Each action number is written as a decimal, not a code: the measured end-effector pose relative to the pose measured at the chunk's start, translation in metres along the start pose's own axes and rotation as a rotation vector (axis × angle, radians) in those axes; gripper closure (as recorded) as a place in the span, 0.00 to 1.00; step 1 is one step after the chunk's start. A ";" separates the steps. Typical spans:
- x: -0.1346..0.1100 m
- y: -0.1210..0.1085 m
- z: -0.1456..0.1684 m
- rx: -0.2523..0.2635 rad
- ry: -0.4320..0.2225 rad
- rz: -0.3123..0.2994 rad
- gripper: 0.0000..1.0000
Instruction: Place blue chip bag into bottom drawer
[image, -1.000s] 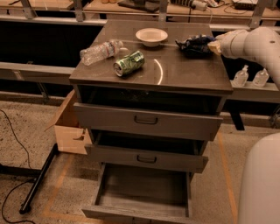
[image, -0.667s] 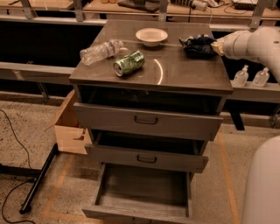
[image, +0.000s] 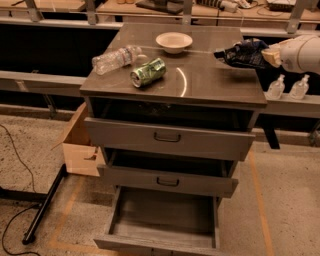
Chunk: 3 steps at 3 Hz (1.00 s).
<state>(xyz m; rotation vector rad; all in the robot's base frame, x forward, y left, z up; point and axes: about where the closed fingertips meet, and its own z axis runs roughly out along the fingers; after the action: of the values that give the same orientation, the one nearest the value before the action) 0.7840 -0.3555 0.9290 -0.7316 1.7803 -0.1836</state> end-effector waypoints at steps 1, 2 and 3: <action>0.000 0.041 -0.050 -0.146 -0.068 -0.014 1.00; -0.006 0.060 -0.063 -0.208 -0.106 -0.028 1.00; -0.006 0.060 -0.061 -0.206 -0.105 -0.026 1.00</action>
Offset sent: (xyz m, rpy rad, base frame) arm -0.0615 0.0205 -0.0020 0.0369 0.0240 0.1554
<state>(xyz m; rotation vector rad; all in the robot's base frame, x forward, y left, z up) 0.7060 -0.3190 0.9265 -0.8954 1.7055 0.0213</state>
